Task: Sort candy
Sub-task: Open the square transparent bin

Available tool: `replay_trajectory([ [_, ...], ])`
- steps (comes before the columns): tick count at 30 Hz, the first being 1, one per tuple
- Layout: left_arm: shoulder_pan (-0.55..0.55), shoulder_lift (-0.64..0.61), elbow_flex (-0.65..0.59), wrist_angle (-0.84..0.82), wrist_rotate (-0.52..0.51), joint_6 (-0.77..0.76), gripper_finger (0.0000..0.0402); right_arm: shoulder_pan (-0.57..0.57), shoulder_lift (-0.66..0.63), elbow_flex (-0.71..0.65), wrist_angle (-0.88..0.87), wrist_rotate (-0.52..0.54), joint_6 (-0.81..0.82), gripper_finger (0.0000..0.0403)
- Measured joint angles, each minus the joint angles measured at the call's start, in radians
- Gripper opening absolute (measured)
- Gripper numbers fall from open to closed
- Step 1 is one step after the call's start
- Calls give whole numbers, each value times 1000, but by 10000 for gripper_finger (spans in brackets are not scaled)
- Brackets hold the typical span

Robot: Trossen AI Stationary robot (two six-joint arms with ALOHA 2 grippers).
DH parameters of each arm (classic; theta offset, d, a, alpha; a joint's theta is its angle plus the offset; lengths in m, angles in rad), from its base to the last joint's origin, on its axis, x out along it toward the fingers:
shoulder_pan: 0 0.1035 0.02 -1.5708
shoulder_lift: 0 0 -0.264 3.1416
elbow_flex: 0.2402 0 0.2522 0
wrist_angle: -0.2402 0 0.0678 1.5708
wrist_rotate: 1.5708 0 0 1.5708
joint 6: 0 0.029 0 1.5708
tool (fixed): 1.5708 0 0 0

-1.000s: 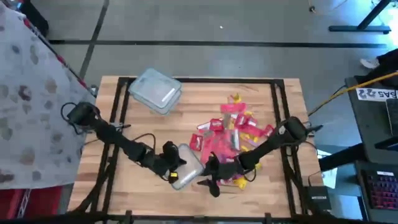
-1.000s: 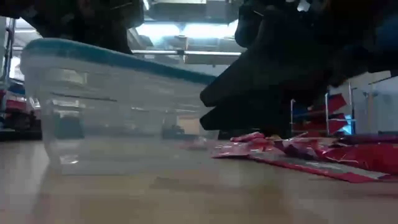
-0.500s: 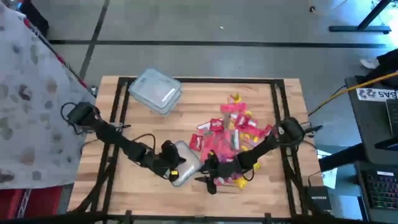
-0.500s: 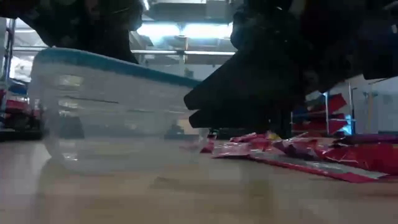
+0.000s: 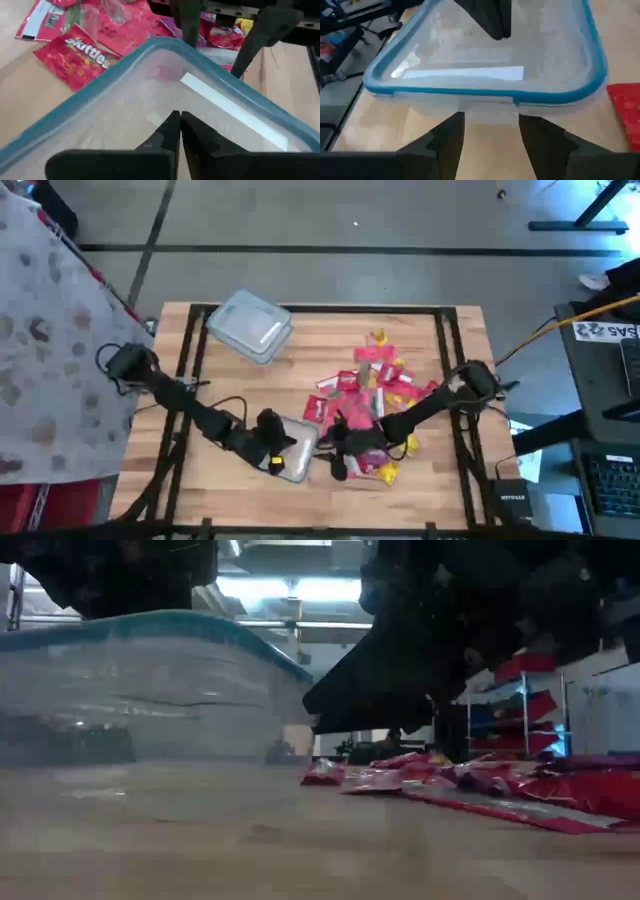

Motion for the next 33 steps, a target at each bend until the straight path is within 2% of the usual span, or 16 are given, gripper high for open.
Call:
replay_trajectory([
  [7,19,21,-19,13,-18,-10,0,0,10,0,29,-50,-13,179],
  [12,16,54,-19,25,-59,-3,0,0,72,-5,168,-88,-8,179],
  [16,16,60,-18,30,-65,3,0,0,78,-5,187,-138,-9,179],
  [27,15,70,-21,49,-81,3,0,15,53,4,252,-442,-41,179],
  [33,19,72,-23,48,-110,-6,0,14,41,4,203,-397,-40,179],
])
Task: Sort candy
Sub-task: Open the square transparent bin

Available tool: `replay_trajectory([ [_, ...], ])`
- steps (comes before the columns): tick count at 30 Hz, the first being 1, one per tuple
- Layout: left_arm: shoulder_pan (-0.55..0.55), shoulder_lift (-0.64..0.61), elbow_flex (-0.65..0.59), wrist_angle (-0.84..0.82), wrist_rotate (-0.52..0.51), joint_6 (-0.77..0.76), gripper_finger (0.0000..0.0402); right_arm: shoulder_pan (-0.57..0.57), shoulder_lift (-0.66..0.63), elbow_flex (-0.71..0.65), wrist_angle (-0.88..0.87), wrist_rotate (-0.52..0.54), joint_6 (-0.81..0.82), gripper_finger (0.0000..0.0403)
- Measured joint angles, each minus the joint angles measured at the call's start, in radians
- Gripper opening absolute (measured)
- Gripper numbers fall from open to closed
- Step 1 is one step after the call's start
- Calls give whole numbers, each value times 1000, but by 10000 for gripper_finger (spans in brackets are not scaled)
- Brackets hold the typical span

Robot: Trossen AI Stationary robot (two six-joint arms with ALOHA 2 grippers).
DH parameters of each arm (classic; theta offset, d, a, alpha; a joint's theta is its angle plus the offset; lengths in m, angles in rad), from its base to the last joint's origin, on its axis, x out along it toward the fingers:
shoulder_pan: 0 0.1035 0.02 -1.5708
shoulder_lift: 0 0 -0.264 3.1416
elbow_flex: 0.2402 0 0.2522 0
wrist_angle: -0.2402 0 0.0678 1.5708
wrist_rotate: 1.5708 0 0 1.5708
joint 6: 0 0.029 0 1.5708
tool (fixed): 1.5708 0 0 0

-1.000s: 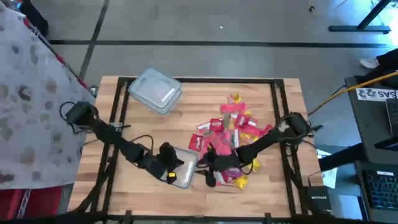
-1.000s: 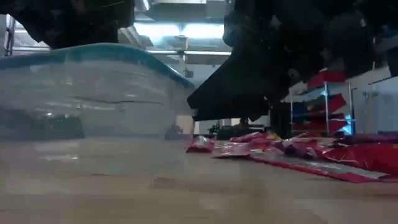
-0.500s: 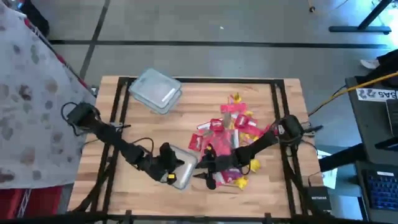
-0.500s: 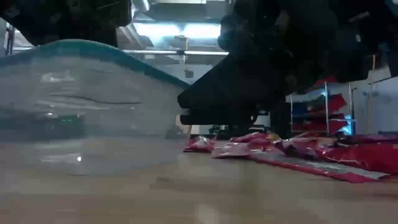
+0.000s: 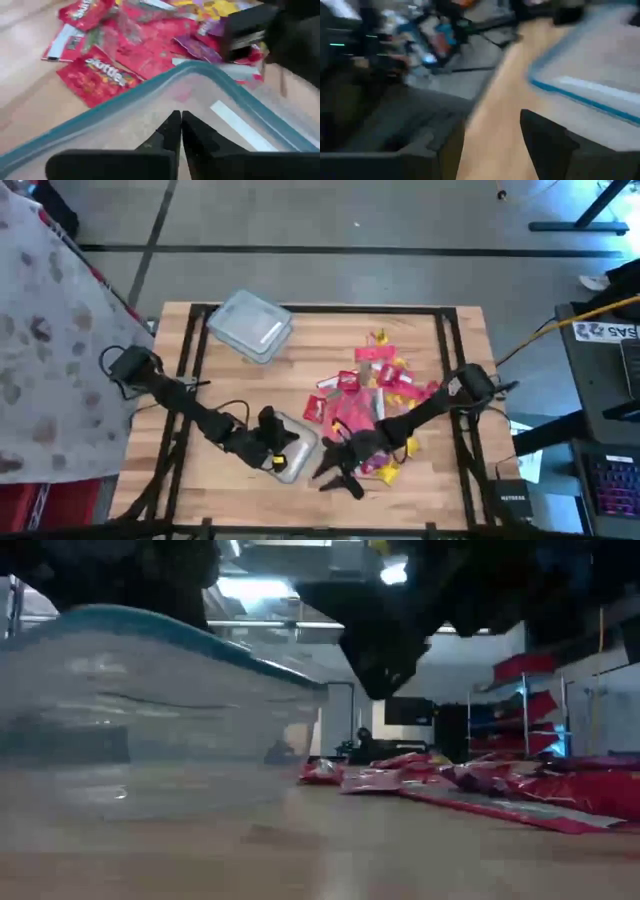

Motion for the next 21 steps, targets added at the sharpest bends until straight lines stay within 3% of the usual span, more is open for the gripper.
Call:
replay_trajectory([
  [10,7,3,-6,47,-13,27,0,25,-142,51,-151,-32,22,179],
  [18,92,7,9,37,-33,-21,0,72,-39,447,-722,72,-56,179],
  [21,127,11,16,39,-27,-32,0,71,19,555,-841,100,-54,179],
])
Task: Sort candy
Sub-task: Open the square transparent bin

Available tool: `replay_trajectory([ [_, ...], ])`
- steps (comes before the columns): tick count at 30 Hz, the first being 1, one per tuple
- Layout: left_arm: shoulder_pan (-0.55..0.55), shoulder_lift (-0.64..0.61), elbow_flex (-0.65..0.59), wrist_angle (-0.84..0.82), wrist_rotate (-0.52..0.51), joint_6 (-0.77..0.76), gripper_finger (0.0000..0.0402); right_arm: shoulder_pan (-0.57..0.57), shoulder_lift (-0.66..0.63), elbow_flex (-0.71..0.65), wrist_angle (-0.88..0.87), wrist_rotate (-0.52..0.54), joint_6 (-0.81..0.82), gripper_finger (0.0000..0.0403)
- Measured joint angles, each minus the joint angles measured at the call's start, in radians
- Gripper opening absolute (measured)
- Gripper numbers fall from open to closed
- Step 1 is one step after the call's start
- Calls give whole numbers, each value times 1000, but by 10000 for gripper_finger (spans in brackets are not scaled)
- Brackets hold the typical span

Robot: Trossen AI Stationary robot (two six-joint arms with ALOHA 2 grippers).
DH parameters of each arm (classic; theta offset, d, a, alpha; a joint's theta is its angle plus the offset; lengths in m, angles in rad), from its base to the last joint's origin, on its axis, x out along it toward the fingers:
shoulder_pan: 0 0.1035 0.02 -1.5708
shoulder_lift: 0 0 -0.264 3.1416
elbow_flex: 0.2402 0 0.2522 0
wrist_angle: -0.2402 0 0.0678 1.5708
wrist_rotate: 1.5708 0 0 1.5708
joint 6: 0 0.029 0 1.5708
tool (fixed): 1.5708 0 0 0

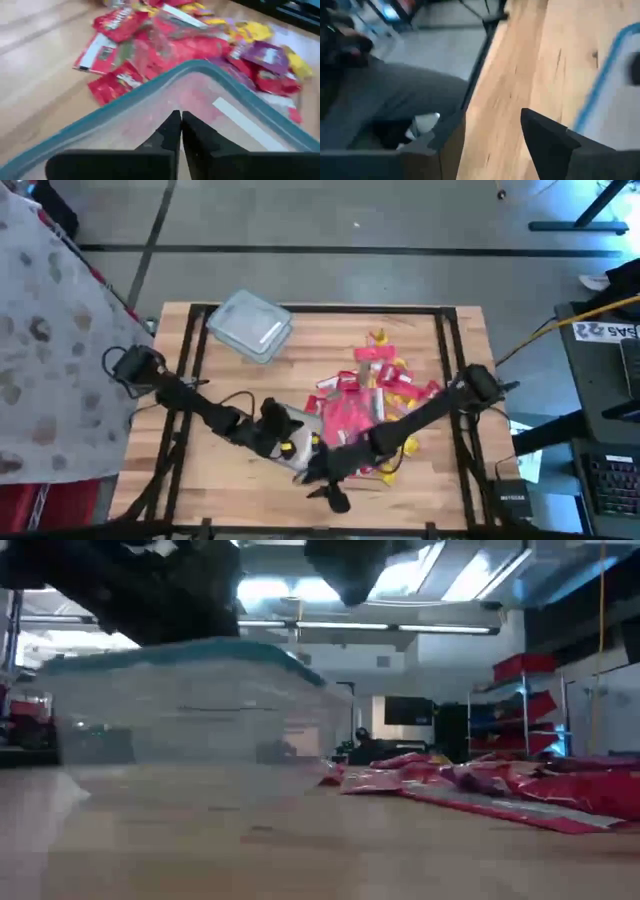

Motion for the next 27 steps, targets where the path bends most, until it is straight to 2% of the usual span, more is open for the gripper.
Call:
replay_trajectory([
  [3,27,2,3,1,4,-33,0,-4,56,46,-93,46,16,179],
  [6,28,2,3,-1,7,-40,0,-3,79,51,-187,134,33,179],
  [10,-1,1,3,-4,-2,-43,0,4,68,55,-310,243,106,179],
  [16,-45,-14,-1,-28,-27,-91,0,24,38,53,-438,315,105,179],
  [21,-62,-27,7,-39,-10,-89,0,65,31,52,-588,436,127,179],
  [27,-65,-26,23,-35,23,-58,0,102,13,-44,-582,515,178,179],
])
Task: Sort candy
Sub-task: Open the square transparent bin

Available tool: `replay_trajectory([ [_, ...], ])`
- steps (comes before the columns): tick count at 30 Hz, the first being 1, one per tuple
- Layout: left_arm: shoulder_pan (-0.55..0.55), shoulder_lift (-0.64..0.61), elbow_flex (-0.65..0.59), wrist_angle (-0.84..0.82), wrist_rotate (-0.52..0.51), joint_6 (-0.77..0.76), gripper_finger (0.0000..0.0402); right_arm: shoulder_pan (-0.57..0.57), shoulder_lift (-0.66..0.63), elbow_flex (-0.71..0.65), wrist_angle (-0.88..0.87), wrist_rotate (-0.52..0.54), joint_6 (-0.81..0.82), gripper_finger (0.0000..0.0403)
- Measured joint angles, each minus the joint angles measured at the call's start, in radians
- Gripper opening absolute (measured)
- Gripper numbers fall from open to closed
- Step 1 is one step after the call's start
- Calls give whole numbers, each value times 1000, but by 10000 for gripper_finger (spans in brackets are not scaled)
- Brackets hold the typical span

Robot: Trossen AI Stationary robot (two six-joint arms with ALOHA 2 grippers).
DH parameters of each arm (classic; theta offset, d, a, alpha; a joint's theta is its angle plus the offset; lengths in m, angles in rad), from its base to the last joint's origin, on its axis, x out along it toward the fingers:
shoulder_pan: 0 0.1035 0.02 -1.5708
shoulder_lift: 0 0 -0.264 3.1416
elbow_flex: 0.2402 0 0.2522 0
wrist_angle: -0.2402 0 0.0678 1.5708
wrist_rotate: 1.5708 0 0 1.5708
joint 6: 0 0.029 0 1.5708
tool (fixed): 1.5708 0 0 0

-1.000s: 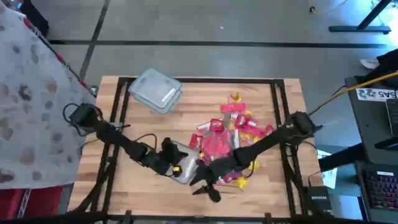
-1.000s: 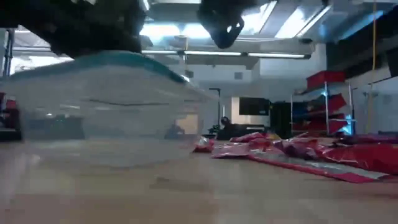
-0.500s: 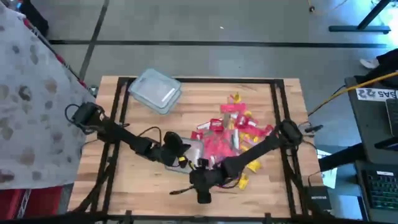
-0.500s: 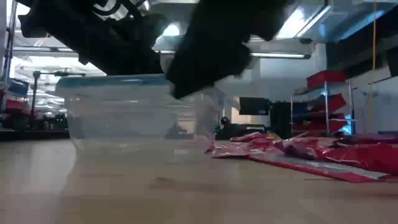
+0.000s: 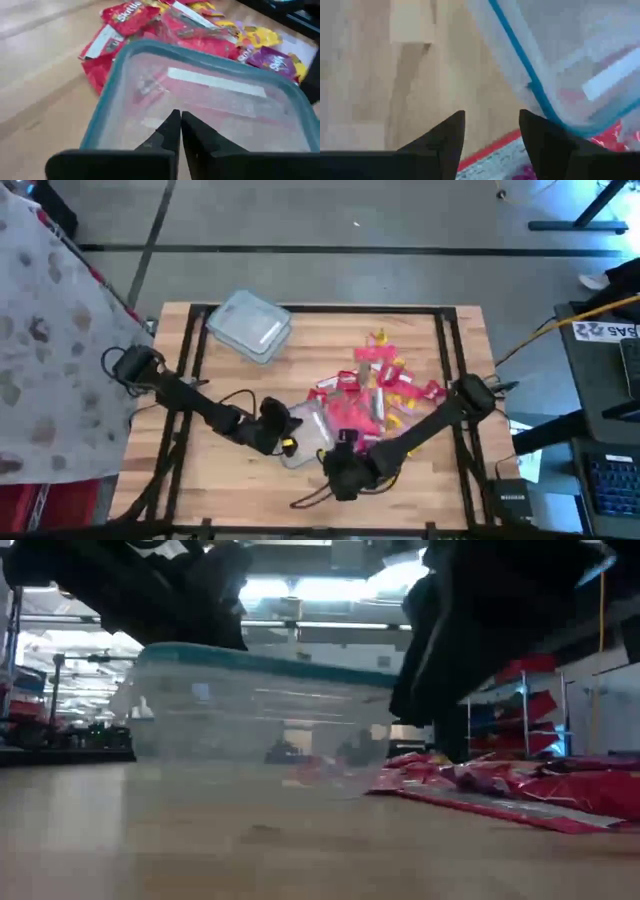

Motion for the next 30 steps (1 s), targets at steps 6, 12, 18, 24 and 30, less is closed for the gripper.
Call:
replay_trajectory([
  [6,-3,0,1,-5,7,9,0,-1,-77,-224,327,-3,110,179],
  [12,-3,-10,6,-6,3,45,0,-1,-83,-452,823,-7,174,179],
  [18,-23,-95,84,-69,-24,238,0,8,-83,-529,1042,38,195,179],
  [24,-19,-120,124,-68,1,324,0,15,-83,-530,1046,68,183,179],
  [30,-1,-8,121,-52,137,303,0,14,-83,-531,1069,96,127,179],
])
